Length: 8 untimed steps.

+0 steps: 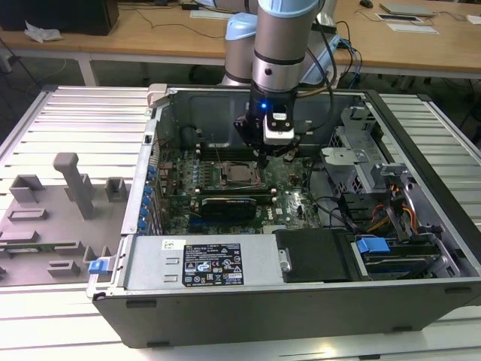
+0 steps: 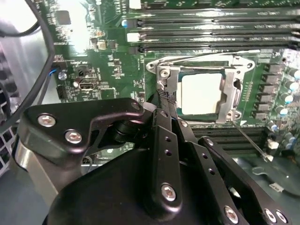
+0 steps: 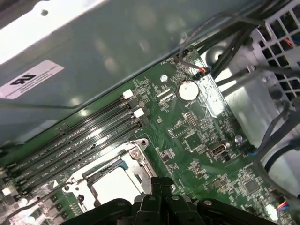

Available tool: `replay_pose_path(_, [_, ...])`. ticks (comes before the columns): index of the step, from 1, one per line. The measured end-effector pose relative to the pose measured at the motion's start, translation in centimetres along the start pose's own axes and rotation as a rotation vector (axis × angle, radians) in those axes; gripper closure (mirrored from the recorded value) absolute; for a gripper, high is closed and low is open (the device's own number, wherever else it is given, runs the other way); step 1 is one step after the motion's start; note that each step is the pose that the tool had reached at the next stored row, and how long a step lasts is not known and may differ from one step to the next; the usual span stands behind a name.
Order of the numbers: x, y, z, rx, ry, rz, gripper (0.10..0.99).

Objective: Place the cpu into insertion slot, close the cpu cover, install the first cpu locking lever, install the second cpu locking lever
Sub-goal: 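Close the cpu cover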

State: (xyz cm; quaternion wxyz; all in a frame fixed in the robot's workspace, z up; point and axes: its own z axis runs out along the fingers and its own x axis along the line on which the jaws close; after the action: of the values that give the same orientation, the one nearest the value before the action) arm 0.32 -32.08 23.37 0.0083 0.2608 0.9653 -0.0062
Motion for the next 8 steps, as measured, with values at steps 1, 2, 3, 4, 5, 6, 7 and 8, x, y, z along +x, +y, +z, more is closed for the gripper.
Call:
replay_pose_path(1, [0.00, 0.00, 0.01, -0.002, 0.0001, -0.013, 0.980])
replay_pose_path(2, [0.00, 0.00, 0.02, -0.005, 0.0003, -0.026, 0.980])
replay_pose_path(3, [0.00, 0.00, 0.04, -0.010, 0.0008, -0.043, 0.980])
replay_pose_path(4, [0.01, -0.01, 0.04, -0.013, 0.0016, -0.054, 0.980])
replay_pose_path(5, [0.01, 0.00, 0.05, -0.023, 0.0051, -0.084, 0.980])
replay_pose_path(6, [0.00, 0.00, 0.05, -0.032, 0.0099, -0.115, 0.980])
replay_pose_path(7, [0.01, 0.00, 0.05, -0.037, 0.0121, -0.133, 0.980])
replay_pose_path(8, [0.01, 0.00, 0.06, -0.040, 0.0132, -0.151, 0.980])
